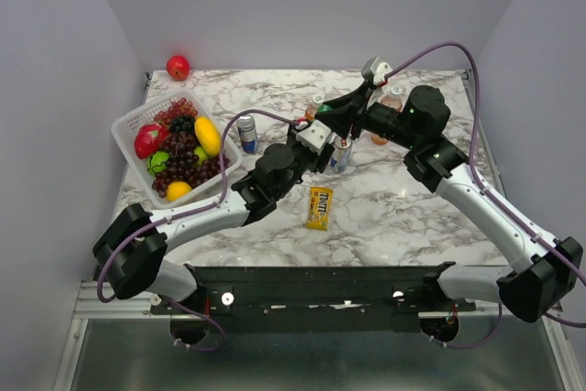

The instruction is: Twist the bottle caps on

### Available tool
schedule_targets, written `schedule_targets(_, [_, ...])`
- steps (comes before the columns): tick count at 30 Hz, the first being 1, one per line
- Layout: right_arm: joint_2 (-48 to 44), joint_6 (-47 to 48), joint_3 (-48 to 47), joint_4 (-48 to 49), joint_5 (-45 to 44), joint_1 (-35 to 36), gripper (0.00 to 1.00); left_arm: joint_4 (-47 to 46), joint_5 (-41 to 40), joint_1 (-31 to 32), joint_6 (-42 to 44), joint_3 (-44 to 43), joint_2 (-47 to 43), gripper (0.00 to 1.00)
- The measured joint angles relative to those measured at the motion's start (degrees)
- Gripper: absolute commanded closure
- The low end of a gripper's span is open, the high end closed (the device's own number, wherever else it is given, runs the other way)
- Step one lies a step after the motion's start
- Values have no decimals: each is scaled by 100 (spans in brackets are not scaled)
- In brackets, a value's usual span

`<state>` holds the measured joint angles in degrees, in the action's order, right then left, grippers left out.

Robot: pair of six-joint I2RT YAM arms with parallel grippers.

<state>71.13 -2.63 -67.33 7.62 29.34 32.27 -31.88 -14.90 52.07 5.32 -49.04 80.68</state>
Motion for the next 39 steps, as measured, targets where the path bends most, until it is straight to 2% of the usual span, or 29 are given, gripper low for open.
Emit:
schedule_targets(3, [44, -52, -90, -90, -59, -4, 30, 225, 345, -129, 66, -15, -66, 100])
schedule_targets(6, [192, -42, -474, -341, 264, -149, 27, 702, 1545, -592, 162, -15, -348, 100])
schedule_targets(11, [234, -57, -1209, -435, 1587, -560, 27, 1880, 3556, -1578, 525, -162, -671, 100])
schedule_targets(16, [251, -59, -1279, -474, 2855, -721, 28, 2876, 4798, -1716, 756, -402, -664, 100])
schedule_targets(25, [382, -127, -914, -651, 3663, -721, 30, 3198, 5198, -1491, 732, -514, -745, 100])
schedule_targets(29, [396, -120, -824, -774, 3683, -726, 33, 3202, 5200, -1453, 726, -627, -898, 100])
schedule_targets(35, [424, -205, -789, -791, 3676, -892, 45, 3193, 5200, -1453, 728, -732, -1043, 100])
schedule_targets(39, [461, -358, -778, -732, 3679, -979, 43, 3189, 5195, -1456, 686, -732, -1047, 100])
